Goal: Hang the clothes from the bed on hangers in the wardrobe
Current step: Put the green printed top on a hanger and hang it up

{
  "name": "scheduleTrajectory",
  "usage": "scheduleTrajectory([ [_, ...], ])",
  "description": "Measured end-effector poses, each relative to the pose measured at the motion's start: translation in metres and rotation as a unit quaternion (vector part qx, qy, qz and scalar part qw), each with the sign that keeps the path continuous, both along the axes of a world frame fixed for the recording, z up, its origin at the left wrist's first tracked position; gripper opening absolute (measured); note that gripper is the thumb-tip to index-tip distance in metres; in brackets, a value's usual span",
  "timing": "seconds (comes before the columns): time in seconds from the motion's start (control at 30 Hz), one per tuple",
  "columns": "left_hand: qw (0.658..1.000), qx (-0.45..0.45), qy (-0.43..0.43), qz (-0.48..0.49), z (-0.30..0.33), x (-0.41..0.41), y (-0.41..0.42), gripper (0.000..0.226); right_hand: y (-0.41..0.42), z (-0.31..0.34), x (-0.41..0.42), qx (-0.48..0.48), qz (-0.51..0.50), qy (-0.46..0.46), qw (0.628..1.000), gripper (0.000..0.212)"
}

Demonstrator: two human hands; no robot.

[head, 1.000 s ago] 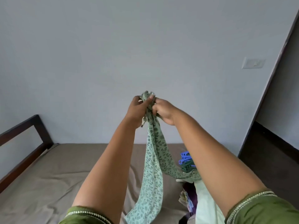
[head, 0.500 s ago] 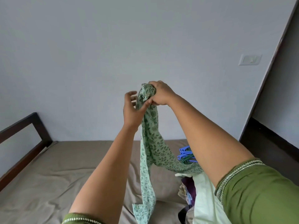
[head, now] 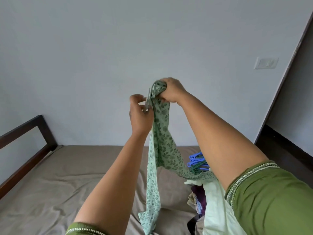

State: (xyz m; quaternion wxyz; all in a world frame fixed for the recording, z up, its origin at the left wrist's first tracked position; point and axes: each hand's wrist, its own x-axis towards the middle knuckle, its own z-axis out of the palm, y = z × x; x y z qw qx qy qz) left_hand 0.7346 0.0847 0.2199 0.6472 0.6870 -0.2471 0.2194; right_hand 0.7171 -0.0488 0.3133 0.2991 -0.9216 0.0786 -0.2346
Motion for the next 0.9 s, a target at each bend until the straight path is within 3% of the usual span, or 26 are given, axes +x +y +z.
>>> scheduleTrajectory([
  [0.07, 0.999, 0.016, 0.026, 0.029, -0.012, -0.002, -0.003, 0.043, 0.002, 0.010, 0.002, 0.069, -0.025, -0.058, 0.996, 0.035],
  [0.13, 0.996, 0.084, -0.003, 0.041, -0.030, -0.004, -0.006, 0.050, 0.005, 0.021, 0.005, 0.089, -0.056, -0.109, 0.988, 0.040],
  [0.23, 0.982, 0.146, -0.109, 0.042, -0.044, -0.009, -0.012, 0.049, 0.008, 0.033, 0.007, 0.056, -0.079, -0.147, 0.984, 0.036],
  [0.33, 0.977, 0.155, -0.141, 0.049, -0.043, -0.015, -0.023, 0.039, 0.008, 0.036, 0.009, 0.000, -0.098, -0.142, 0.985, 0.031],
  [0.4, 0.969, 0.203, -0.123, 0.065, -0.043, -0.012, -0.027, 0.037, 0.008, 0.037, 0.009, -0.012, -0.099, -0.150, 0.984, 0.029],
  [0.47, 0.969, 0.230, -0.051, 0.076, -0.045, -0.004, -0.025, 0.025, 0.007, 0.037, 0.010, -0.007, -0.102, -0.158, 0.982, 0.028],
  [0.53, 0.962, 0.251, 0.004, 0.102, -0.050, 0.004, -0.021, 0.031, 0.003, 0.035, 0.011, 0.013, -0.100, -0.152, 0.983, 0.025],
  [0.67, 0.959, 0.273, -0.005, 0.079, -0.061, 0.001, -0.024, 0.023, -0.002, 0.026, 0.012, 0.031, -0.110, -0.136, 0.984, 0.022],
  [0.83, 0.948, 0.287, 0.072, 0.120, -0.064, -0.004, -0.042, 0.078, 0.008, 0.024, 0.010, 0.030, -0.113, -0.147, 0.982, 0.021],
  [0.9, 0.937, 0.291, 0.125, 0.149, -0.063, 0.001, -0.044, 0.089, 0.012, 0.026, 0.007, 0.025, -0.113, -0.154, 0.981, 0.022],
])
